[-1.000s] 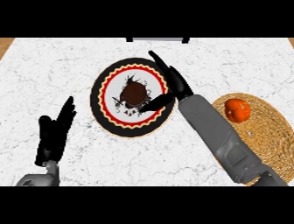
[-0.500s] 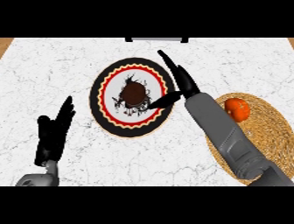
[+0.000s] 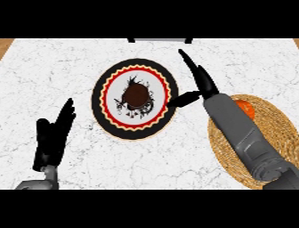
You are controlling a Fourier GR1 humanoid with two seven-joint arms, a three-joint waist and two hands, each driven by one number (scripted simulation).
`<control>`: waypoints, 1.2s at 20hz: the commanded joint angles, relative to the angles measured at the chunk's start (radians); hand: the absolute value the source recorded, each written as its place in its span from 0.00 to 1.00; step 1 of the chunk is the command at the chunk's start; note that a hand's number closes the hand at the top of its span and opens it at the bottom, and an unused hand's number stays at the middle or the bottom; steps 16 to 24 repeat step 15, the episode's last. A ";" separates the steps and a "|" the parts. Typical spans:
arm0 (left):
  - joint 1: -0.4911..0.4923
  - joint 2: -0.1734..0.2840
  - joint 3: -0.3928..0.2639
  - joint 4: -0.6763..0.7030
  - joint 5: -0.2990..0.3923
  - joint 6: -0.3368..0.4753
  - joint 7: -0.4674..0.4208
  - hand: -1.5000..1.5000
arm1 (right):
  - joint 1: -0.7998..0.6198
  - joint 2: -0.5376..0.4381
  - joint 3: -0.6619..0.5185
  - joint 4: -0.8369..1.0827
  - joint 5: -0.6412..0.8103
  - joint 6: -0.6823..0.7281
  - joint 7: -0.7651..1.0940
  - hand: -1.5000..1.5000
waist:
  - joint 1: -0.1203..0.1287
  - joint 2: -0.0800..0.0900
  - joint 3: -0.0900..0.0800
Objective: Pick the cupcake from the placemat and place it in the plate
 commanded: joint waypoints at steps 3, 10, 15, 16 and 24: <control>-0.061 0.010 0.032 0.059 0.010 -0.009 -0.016 0.50 | -0.014 -0.014 -0.052 0.023 -0.004 -0.026 -0.017 0.00 | 0.000 0.003 0.000; -0.008 0.000 0.010 0.034 -0.007 -0.008 -0.045 0.50 | 0.023 -0.119 -0.071 0.039 0.014 0.025 -0.039 0.00 | -0.001 0.001 0.000; -0.001 -0.005 0.013 0.040 0.005 -0.019 -0.056 0.50 | -0.016 -0.060 -0.082 0.062 0.029 -0.080 0.005 0.00 | 0.011 0.005 0.000; -0.001 -0.005 0.013 0.040 0.005 -0.019 -0.056 0.50 | -0.016 -0.060 -0.082 0.062 0.029 -0.080 0.005 0.00 | 0.011 0.005 0.000; -0.001 -0.005 0.013 0.040 0.005 -0.019 -0.056 0.50 | -0.016 -0.060 -0.082 0.062 0.029 -0.080 0.005 0.00 | 0.011 0.005 0.000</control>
